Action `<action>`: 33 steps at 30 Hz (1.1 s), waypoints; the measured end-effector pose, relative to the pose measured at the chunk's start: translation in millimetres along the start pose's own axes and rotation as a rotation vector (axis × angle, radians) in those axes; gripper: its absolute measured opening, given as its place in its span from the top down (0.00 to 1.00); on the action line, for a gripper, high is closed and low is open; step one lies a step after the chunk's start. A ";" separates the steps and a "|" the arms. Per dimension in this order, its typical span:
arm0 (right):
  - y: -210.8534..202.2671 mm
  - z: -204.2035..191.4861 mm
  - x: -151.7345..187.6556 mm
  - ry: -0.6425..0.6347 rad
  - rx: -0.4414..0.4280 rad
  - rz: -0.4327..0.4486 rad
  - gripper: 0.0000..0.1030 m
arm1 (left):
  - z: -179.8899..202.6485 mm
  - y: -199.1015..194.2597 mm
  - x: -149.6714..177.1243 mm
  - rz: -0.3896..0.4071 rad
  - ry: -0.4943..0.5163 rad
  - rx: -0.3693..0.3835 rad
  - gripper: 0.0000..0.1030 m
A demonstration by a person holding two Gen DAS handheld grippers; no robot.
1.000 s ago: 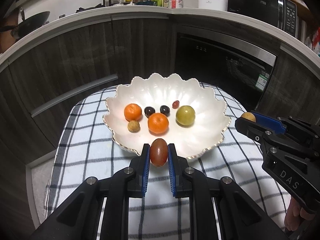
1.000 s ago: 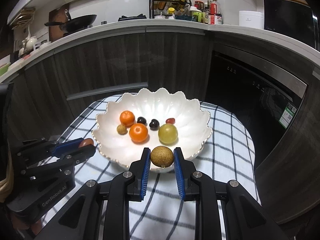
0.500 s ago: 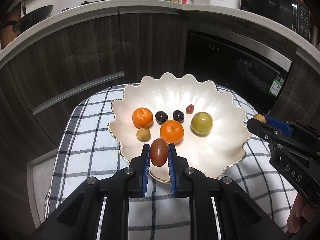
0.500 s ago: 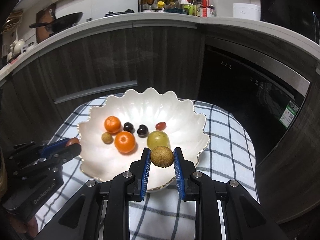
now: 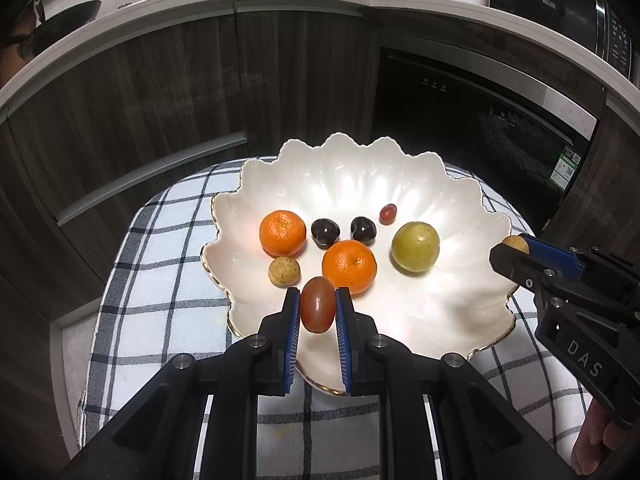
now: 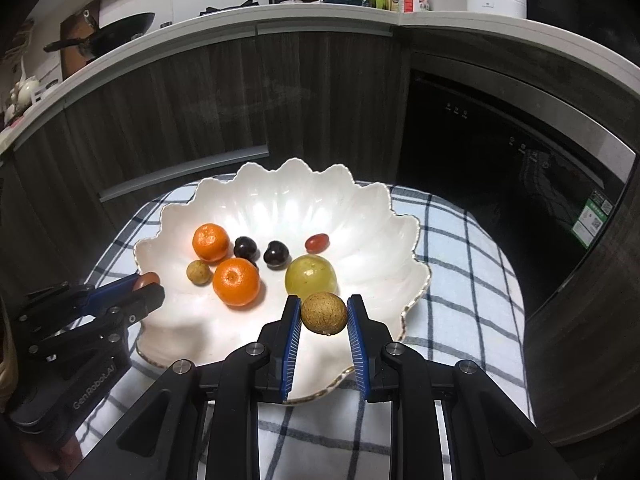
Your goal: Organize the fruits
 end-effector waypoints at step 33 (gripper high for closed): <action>-42.2 5.8 -6.1 0.051 0.063 0.097 0.18 | -19.4 -57.8 -3.9 0.071 -0.077 -0.132 0.07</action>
Point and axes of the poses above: each gripper's, at about its wrist camera, not at the fingertips, and y roughly the way its jaws point, z to its right, x to its underside, the point moved 5 cm from there along y, roughly the way its jaws point, and after that the axes turned 13 degrees about y, right-handed, at the moved point
